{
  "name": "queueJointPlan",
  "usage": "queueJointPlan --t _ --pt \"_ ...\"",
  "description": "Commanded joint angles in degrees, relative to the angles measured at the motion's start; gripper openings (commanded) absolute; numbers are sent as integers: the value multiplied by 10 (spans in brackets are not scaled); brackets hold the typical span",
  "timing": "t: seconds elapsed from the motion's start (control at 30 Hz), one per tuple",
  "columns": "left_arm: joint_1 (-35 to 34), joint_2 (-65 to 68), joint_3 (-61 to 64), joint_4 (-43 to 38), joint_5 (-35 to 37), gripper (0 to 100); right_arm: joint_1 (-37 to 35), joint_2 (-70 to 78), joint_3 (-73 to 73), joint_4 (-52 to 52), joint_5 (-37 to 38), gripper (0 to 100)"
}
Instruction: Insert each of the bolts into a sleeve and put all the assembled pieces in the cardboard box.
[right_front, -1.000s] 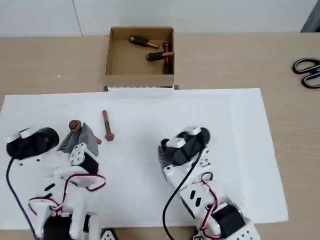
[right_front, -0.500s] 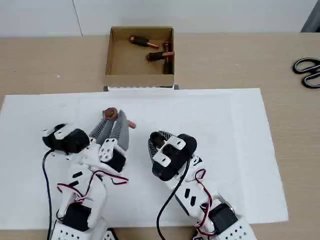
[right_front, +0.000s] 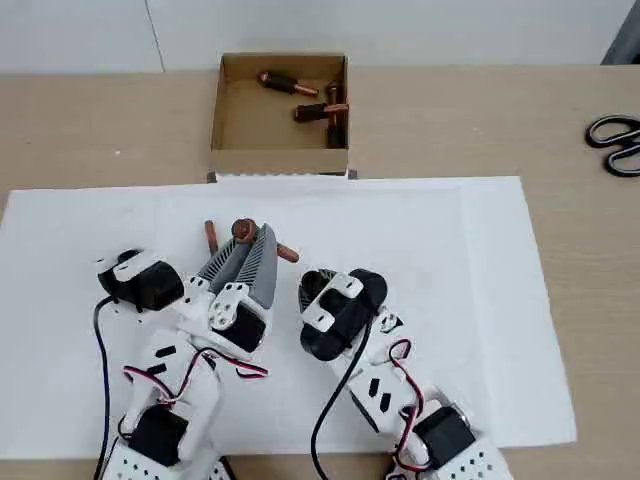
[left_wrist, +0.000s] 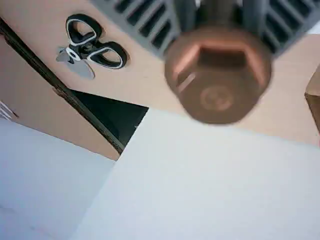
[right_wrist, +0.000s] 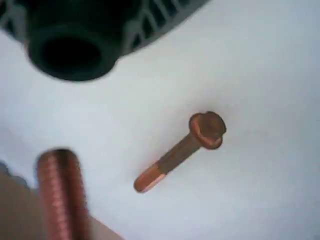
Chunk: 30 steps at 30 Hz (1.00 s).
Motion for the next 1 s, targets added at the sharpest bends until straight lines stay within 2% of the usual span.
queueJointPlan --t 0.0,0.13,0.37,0.6,0.77,0.97 --pt "18 -9 -25 -6 -16 6 -2 -3 8 1 31 2" --pt "51 -9 -28 11 -31 6 -2 -4 8 1 40 2" --pt "55 -9 -29 11 -59 6 18 0 8 2 39 2" --pt "58 -9 -29 16 -60 6 28 -6 8 1 39 2" --pt "84 -9 -29 64 -56 6 27 -6 8 0 39 2" --pt "94 -9 -28 64 -55 6 26 -7 8 -3 39 2"
